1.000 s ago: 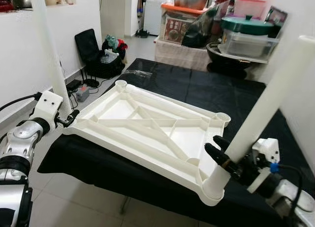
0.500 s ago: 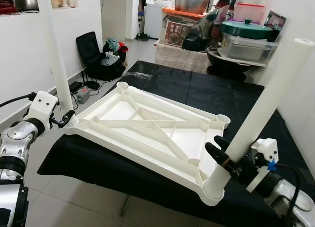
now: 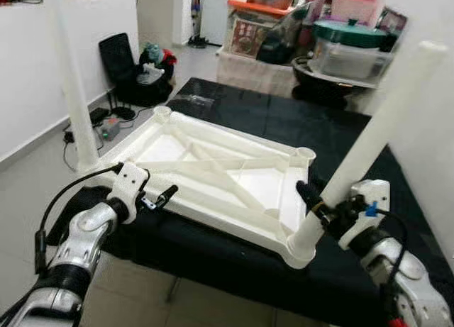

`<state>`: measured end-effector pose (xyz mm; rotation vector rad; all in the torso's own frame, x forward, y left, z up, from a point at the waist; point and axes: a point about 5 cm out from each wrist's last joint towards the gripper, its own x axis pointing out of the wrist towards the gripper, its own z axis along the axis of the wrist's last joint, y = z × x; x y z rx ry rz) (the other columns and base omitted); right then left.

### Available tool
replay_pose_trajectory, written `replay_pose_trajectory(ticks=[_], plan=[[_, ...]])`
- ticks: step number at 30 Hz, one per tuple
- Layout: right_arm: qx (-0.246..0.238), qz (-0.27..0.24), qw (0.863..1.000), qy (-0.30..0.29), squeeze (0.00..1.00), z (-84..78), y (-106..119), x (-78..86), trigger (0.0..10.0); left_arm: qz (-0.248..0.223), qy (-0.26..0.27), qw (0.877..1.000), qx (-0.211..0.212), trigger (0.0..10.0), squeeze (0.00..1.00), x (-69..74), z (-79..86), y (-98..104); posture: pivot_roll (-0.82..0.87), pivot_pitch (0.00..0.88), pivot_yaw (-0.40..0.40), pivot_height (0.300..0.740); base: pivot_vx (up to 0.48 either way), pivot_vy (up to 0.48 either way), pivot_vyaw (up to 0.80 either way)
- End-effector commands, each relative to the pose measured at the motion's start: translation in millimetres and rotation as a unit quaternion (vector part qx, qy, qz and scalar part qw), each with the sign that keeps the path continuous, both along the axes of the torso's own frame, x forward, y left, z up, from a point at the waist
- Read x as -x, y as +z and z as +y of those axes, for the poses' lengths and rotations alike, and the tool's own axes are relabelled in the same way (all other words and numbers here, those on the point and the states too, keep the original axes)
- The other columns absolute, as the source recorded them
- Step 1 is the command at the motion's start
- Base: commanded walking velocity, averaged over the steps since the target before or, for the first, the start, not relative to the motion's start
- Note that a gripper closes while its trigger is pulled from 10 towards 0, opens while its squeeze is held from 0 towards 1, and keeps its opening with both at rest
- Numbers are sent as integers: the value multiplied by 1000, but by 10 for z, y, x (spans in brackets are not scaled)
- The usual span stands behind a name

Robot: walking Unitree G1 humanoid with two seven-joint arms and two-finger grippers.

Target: Building children table

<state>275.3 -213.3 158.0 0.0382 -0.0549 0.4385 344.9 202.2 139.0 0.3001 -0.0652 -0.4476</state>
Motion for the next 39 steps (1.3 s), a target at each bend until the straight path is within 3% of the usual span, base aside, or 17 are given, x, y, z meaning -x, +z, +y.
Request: replay_pose_trajectory(ticks=[1, 4, 5, 16, 18, 23, 24, 27, 28, 33, 39], plan=[[21, 80, 996, -24, 502, -59, -353, 44, 10000, 18, -7, 1000, 4, 10000, 0, 39, -47, -95, 26, 0, -115, 740, 0, 0, 0], [17, 80, 996, -26, 502, -64, -355, 42, 10000, 19, -7, 1000, 4, 10000, 0, 42, -55, -108, 26, 0, -114, 740, 0, 0, 0], [13, 79, 996, -28, 1000, -71, -355, 42, 10000, 21, -7, 1000, 3, 10000, 0, 55, -64, -112, 25, 0, -112, 740, 0, 0, 0], [-7, 55, 998, 9, 1000, -95, -220, 50, 10000, 25, -3, 1000, 8, 10000, 0, 104, -86, -86, 29, 0, -112, 740, 0, 0, 0], [-3, 44, 997, 62, 1000, -81, -111, 62, 10000, 25, -3, 1000, 9, 10000, 0, 118, -88, -73, 31, 0, -113, 740, 0, 0, 0], [12, 45, 993, 112, 1000, -89, -50, 86, 10000, 24, -2, 1000, 9, 10000, 0, 124, -85, -67, 38, 0, -117, 740, 0, 0, 0], [30, 47, 989, 137, 627, -111, -23, 92, 10000, 24, -2, 1000, 9, 10000, 0, 127, -86, -65, 38, 0, -116, 740, 0, 0, 0], [42, 48, 987, 151, 627, -128, -7, 94, 10000, 25, -1, 1000, 9, 10000, 0, 132, -88, -62, 38, 0, -116, 740, 0, 0, 0], [61, 47, 985, 153, 0, -168, 28, 42, 10000, 26, -2, 1000, 9, 10000, 0, 136, -99, -62, 38, 0, -121, 740, 0, 0, 0], [95, 32, 985, 139, 0, -216, 117, -162, 10000, 29, -5, 999, 12, 10000, 0, 143, -151, -78, 42, 0, -122, 740, 0, 0, 0], [100, 19, 987, 129, 0, -221, 173, -303, 10000, 32, -5, 999, 12, 10000, 0, 152, -180, -92, 52, 0, -129, 740, 0, 0, 0]])
